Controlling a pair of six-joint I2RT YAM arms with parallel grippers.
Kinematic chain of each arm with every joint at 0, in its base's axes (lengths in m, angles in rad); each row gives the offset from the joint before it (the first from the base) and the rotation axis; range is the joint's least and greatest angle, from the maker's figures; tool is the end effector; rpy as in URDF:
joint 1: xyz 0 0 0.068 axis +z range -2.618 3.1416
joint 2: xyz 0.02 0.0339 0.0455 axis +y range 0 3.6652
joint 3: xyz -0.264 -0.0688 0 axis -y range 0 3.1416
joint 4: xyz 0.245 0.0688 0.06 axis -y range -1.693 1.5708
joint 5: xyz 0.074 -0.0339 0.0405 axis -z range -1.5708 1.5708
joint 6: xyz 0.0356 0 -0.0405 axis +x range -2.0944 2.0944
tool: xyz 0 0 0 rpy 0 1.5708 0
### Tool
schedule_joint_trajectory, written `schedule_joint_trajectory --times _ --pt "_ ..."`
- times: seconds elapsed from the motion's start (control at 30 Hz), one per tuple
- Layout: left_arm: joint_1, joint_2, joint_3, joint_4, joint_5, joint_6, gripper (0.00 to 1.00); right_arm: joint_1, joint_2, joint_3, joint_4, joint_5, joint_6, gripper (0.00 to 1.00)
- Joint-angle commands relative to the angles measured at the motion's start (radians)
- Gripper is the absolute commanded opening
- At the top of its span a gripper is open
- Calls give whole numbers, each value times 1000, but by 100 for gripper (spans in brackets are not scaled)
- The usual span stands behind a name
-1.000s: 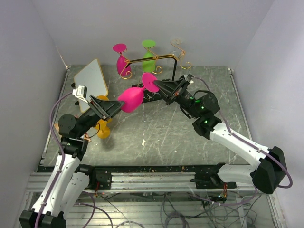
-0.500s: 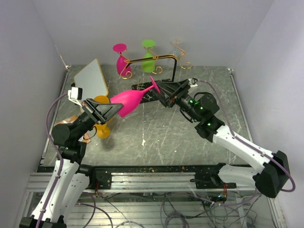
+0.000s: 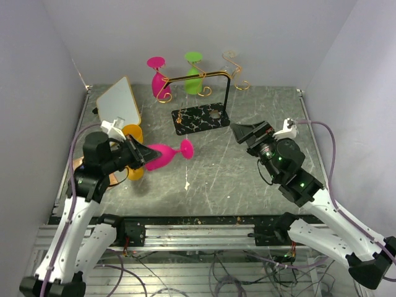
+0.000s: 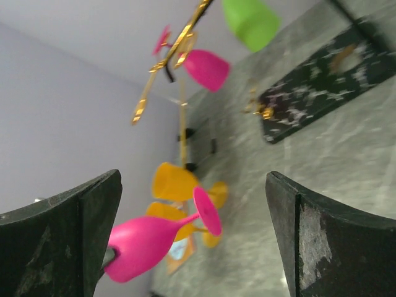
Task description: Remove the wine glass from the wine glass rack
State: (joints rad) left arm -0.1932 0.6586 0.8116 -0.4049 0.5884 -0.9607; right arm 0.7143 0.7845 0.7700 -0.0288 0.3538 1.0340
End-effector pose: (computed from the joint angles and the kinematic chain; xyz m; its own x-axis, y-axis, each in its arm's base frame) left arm 0.1381 -0.0471 0.3459 -0.7034 -0.5571 -0.4415 0.1933 0.4478 -0.8730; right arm 0.1488 0.1127 0.3518 -0.3201 0.7894 -0.5238 -0.1524 0.5028 0.8509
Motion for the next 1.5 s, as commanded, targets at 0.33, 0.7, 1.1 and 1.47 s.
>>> schedule_joint_trajectory --times 0.33,0.7,1.1,1.47 --pt "-120 212 169 -715 -368 337 7 -4 33 10 -127 174 -292 100" --pt "-119 349 257 -885 -669 405 7 -5 51 24 -150 157 -344 100" --pt "-118 449 274 -843 -666 442 7 -5 51 -2 -151 170 -363 100" --pt "-118 374 314 -846 -685 440 53 -4 85 14 -181 134 -391 100"
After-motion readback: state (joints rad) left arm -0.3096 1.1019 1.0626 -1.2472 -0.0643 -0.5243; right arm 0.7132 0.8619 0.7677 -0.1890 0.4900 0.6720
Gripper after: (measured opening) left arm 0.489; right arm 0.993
